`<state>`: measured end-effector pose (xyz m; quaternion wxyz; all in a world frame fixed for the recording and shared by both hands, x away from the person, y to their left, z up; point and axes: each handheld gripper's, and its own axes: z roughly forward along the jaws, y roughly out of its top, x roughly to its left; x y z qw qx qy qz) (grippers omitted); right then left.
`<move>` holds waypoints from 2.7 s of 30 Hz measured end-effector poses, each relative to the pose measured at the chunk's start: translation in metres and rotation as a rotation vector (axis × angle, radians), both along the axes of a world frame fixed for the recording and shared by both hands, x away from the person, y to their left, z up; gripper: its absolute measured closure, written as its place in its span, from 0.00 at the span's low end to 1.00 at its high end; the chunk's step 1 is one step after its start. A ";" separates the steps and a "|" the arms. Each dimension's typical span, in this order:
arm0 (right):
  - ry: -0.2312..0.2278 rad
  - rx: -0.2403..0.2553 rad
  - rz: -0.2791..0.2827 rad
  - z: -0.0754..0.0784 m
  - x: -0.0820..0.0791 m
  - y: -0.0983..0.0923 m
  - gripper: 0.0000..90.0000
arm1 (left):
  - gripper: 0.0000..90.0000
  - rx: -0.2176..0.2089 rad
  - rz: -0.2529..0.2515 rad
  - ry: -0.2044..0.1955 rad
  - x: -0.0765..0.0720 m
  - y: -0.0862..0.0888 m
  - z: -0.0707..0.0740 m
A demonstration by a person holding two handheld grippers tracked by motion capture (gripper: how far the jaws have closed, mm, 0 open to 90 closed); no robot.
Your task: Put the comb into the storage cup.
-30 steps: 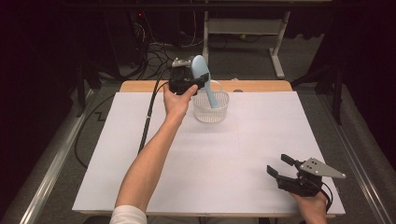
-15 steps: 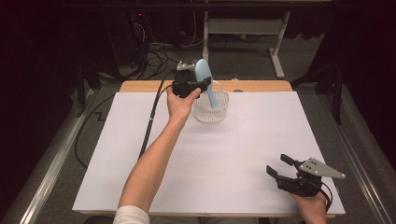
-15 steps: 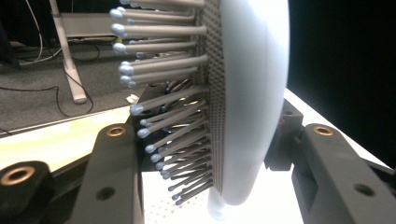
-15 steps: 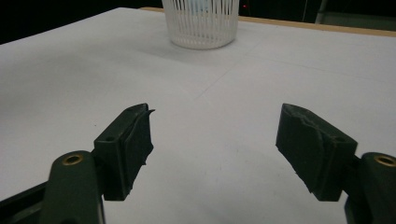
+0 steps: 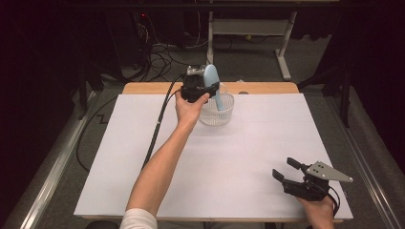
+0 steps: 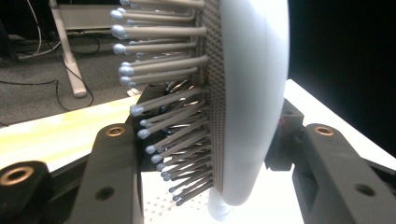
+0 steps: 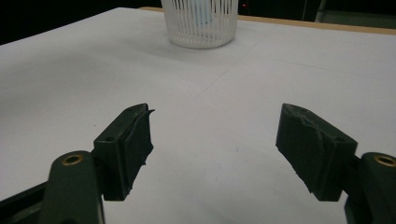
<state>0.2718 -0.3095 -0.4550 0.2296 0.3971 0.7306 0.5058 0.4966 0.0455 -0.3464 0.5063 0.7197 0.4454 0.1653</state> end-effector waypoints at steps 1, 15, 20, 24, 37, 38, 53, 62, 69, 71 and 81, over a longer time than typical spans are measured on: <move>-0.001 -0.002 0.001 0.000 0.000 0.000 0.30 | 0.57 0.004 0.000 0.002 0.000 -0.001 -0.001; 0.006 -0.004 0.004 -0.001 0.000 0.001 0.30 | 0.56 0.030 0.000 0.022 0.004 -0.005 -0.009; 0.009 -0.003 -0.001 -0.001 0.001 0.001 0.30 | 0.56 0.040 -0.004 0.030 0.005 -0.007 -0.012; 0.006 -0.005 0.000 -0.001 0.001 0.002 0.30 | 0.56 0.036 0.001 0.038 0.006 -0.006 -0.017; 0.005 -0.007 0.005 -0.001 0.001 0.002 0.30 | 0.53 0.047 0.015 0.035 0.005 0.000 -0.020; 0.005 -0.007 0.004 -0.001 0.001 0.002 0.30 | 0.52 0.049 0.016 0.036 0.005 0.000 -0.020; 0.003 -0.008 0.004 -0.001 0.001 0.002 0.30 | 0.47 0.084 -0.013 0.041 0.004 0.010 -0.015; 0.001 -0.009 0.005 0.000 0.001 0.003 0.30 | 0.44 0.116 -0.021 0.054 0.004 0.016 -0.013; 0.000 -0.012 0.005 0.000 0.001 0.003 0.30 | 0.43 0.125 -0.016 0.054 0.003 0.017 -0.013; 0.002 -0.012 0.004 0.000 0.001 0.003 0.30 | 0.43 0.120 -0.014 0.058 0.004 0.017 -0.013; 0.001 -0.013 0.003 0.000 0.001 0.003 0.30 | 0.34 0.119 -0.002 0.081 0.006 0.024 -0.013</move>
